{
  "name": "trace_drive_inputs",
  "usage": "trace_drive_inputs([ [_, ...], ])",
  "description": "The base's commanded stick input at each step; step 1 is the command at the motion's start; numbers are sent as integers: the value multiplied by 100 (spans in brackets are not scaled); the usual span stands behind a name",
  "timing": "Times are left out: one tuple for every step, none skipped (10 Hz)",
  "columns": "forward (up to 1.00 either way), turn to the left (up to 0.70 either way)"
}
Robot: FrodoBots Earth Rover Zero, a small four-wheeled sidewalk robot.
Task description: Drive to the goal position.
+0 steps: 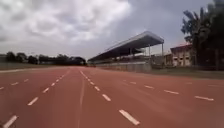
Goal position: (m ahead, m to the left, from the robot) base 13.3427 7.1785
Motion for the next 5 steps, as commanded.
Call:
trace_drive_inputs([
  [60,15],
  [60,15],
  [60,15],
  [60,15],
  [60,15],
])
